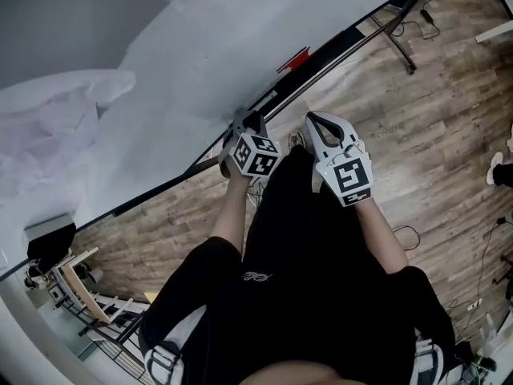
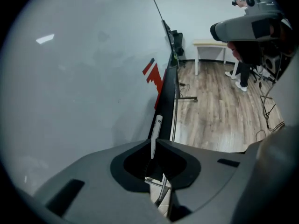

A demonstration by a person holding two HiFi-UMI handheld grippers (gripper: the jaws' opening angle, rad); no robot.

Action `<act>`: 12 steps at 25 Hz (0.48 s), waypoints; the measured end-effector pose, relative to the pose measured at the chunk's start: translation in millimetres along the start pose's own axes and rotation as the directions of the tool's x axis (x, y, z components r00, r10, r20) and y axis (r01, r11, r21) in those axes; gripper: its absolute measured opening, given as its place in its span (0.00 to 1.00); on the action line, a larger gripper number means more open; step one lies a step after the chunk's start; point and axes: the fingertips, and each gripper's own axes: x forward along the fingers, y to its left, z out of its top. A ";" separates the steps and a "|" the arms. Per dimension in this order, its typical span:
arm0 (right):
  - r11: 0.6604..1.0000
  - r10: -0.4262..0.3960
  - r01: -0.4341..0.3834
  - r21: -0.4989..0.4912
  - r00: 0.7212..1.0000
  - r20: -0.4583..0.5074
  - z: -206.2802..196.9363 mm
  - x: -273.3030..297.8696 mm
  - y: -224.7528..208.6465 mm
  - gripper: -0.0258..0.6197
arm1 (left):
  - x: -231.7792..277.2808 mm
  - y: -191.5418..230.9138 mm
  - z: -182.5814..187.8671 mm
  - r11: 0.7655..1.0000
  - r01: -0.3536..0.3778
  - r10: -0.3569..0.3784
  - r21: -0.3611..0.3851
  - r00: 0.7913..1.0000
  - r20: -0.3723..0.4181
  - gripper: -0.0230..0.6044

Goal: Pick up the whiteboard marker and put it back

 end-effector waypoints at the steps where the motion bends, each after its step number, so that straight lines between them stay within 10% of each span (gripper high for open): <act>1: 1.000 -0.005 0.005 0.008 1.000 -0.008 -3.5 0.4 -1.4 0.04 | 3.7 0.3 -1.5 1.000 -0.004 0.004 0.017 1.000 -0.009 0.05; 12: 0.999 -0.038 0.039 0.028 0.999 -0.035 -16.6 2.6 -9.6 0.04 | 29.7 -1.1 -18.3 0.994 0.020 -0.008 0.112 0.994 -0.107 0.10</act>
